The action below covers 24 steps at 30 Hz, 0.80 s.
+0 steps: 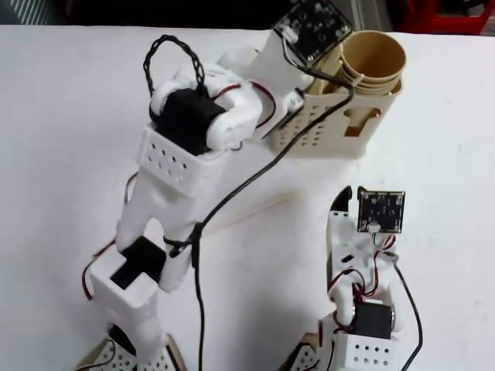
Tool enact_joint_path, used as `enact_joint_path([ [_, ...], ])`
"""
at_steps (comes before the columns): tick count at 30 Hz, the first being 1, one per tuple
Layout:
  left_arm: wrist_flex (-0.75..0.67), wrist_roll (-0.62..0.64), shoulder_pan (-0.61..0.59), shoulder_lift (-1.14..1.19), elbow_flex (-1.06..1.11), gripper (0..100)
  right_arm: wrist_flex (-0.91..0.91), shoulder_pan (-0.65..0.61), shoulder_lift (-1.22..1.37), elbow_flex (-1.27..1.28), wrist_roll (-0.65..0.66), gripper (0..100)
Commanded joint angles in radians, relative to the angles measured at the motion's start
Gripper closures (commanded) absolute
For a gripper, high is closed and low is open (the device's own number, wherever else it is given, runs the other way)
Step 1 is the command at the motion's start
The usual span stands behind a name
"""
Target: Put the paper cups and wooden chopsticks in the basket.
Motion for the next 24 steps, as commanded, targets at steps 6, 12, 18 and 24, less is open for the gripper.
enact_joint_path([
  [6,0.126,-0.023,0.021,-0.021,0.055,89,-0.022,0.018,-0.008,-0.005,0.011,93.2],
  [12,0.126,-0.02,0.044,-0.021,0.222,89,-0.022,0.041,-0.008,-0.006,0.009,93.2],
  [18,0.126,-0.023,0.044,-0.081,0.334,89,-0.022,0.041,-0.008,-0.008,0.009,93.2],
  [24,0.094,-0.029,0.071,-0.288,0.565,89,-0.022,0.041,-0.008,-0.008,0.009,93.2],
])
